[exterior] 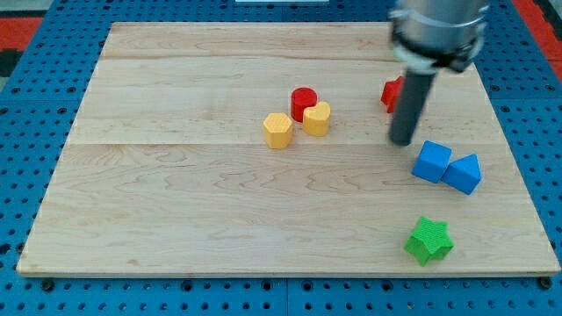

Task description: Push the red star into the yellow blocks

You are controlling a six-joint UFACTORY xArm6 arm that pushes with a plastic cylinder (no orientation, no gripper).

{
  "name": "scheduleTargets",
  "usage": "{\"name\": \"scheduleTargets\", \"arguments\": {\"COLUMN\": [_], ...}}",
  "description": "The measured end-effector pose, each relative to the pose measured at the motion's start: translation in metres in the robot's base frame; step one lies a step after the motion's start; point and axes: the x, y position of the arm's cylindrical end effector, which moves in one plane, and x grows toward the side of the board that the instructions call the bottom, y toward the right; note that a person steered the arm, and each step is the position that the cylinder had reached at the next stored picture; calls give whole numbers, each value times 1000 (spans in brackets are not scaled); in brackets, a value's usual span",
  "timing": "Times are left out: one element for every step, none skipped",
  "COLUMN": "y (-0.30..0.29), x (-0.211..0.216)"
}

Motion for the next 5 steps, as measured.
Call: {"name": "scheduleTargets", "arguments": {"y": [50,6,-103,-123,-105], "x": [-59,-71,-35,-22,-24]}}
